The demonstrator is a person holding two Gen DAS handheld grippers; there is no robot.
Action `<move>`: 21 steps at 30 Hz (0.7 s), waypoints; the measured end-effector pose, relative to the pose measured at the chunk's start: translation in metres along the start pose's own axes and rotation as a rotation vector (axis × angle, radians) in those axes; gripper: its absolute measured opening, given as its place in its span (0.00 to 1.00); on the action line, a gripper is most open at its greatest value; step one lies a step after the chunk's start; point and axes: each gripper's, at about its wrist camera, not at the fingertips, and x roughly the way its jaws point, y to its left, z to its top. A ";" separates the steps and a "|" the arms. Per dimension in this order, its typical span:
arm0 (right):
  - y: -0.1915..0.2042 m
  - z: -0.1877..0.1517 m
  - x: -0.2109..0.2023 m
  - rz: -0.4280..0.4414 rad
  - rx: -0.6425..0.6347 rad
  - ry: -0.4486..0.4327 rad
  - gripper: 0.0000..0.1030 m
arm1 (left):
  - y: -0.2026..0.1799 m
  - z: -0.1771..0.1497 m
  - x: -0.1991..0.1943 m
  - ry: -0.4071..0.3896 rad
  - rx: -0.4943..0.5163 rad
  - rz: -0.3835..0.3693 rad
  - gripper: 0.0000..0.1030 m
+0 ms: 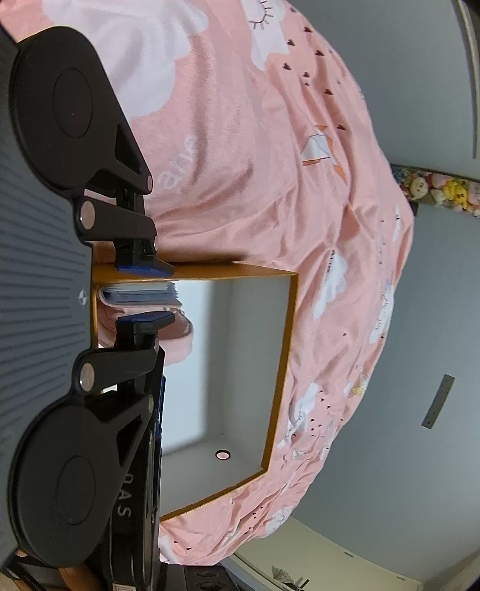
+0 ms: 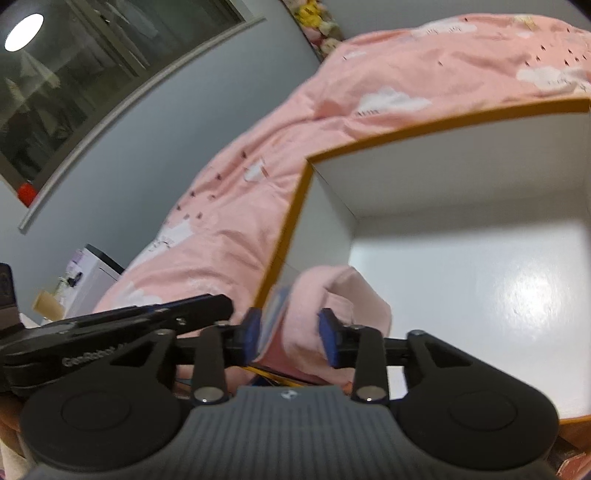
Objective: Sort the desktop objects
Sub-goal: 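Open the right tool to release the pouch while the left tool releases the card holder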
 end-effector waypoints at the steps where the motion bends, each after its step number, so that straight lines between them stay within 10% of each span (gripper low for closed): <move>1: 0.001 -0.001 -0.002 -0.009 -0.011 -0.011 0.52 | -0.002 0.000 -0.002 -0.011 0.008 0.003 0.25; 7: 0.005 -0.003 -0.011 -0.069 -0.056 -0.073 0.70 | -0.011 -0.003 -0.011 -0.080 0.043 0.034 0.25; 21: 0.003 -0.007 -0.024 -0.167 -0.041 -0.132 0.67 | -0.008 -0.005 -0.020 -0.113 0.027 0.048 0.25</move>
